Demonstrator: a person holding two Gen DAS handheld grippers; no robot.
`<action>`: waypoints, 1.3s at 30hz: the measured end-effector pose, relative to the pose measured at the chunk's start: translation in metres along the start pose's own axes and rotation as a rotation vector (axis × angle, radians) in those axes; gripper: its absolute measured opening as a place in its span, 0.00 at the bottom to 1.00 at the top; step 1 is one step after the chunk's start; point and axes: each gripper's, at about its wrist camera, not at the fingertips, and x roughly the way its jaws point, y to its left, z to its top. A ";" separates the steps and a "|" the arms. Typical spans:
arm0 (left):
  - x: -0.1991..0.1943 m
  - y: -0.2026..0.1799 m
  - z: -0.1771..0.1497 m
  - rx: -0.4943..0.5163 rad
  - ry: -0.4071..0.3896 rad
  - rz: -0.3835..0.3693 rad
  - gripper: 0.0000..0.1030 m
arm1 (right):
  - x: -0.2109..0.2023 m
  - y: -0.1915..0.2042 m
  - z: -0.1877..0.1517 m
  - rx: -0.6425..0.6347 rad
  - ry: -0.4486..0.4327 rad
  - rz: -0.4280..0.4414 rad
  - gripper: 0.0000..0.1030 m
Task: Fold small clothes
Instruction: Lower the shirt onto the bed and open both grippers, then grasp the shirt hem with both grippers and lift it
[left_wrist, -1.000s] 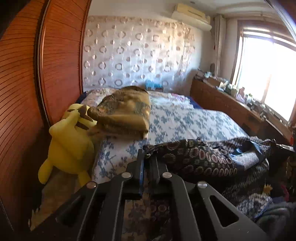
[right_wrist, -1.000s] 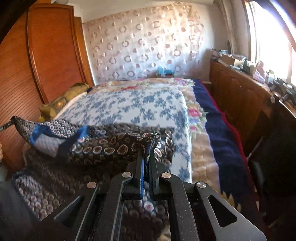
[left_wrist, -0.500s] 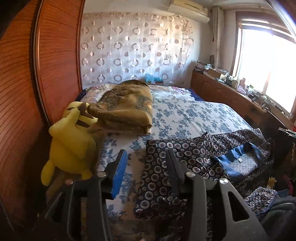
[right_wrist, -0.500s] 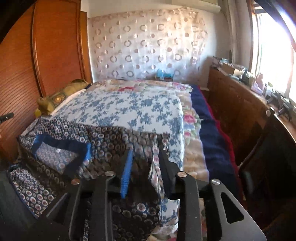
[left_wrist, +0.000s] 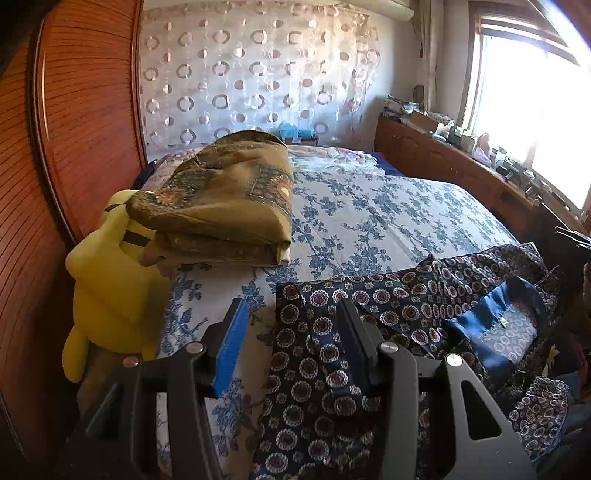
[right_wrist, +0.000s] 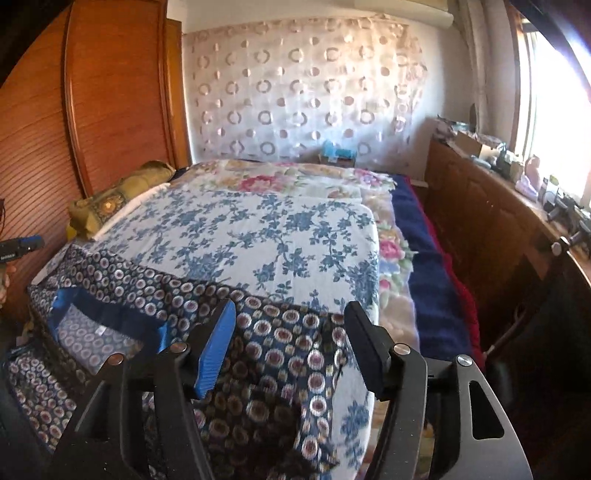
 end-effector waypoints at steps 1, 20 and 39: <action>0.003 -0.001 0.000 0.001 0.007 0.001 0.47 | 0.005 -0.001 0.002 -0.001 0.005 -0.011 0.62; 0.048 0.001 0.008 0.006 0.093 0.004 0.47 | 0.075 -0.024 -0.001 0.013 0.167 -0.009 0.73; 0.068 0.003 -0.008 -0.022 0.179 -0.101 0.45 | 0.101 -0.032 -0.024 0.045 0.306 0.020 0.72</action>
